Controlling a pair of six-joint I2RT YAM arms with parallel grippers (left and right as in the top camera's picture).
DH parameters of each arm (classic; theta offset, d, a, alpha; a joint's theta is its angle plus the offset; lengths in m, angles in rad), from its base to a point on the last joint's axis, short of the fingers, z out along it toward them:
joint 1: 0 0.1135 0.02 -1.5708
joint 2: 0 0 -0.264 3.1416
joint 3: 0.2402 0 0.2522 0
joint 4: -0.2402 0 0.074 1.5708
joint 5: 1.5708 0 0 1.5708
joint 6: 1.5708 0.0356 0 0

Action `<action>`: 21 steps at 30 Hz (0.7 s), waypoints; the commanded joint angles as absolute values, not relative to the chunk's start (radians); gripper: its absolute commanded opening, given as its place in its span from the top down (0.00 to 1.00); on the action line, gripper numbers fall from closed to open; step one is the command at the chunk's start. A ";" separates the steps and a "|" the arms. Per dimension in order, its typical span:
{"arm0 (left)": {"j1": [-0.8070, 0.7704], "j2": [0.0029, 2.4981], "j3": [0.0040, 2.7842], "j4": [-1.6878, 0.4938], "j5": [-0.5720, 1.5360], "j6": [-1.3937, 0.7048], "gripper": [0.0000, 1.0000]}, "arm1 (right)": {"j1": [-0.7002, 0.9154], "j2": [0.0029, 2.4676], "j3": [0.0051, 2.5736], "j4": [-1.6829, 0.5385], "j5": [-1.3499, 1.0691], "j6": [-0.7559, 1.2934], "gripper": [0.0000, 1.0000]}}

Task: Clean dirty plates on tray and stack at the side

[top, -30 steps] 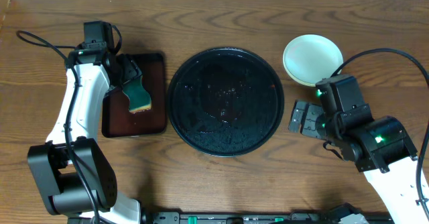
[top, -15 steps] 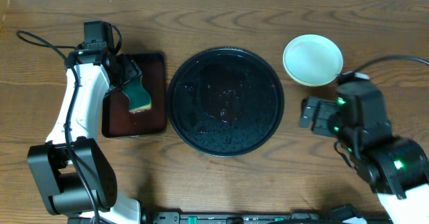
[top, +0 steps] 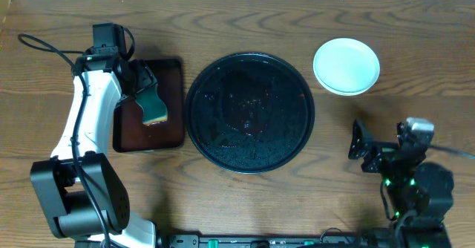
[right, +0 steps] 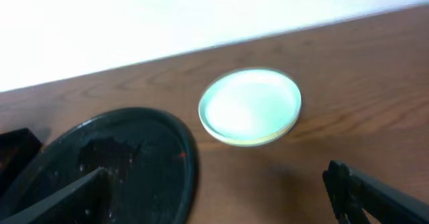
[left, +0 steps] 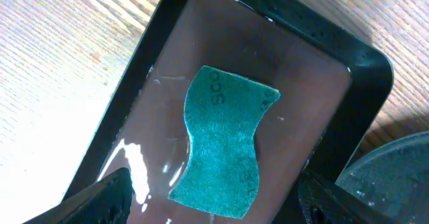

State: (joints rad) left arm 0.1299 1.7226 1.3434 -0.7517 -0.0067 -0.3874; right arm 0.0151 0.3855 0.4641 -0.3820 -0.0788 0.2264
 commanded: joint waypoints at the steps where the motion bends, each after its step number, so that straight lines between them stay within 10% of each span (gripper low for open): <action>1: 0.133 1.723 1.364 -0.752 -0.019 -0.378 0.20 | 0.007 0.276 0.348 -0.282 -0.102 0.194 0.01; 21: 0.133 1.723 1.364 -0.752 -0.019 -0.378 0.20 | 0.005 0.015 0.006 0.050 -0.060 0.228 0.01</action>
State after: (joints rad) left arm 0.1299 1.7226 1.3434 -0.7521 -0.0067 -0.3874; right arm 0.0151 0.0349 0.0135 0.0490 -0.0883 0.2188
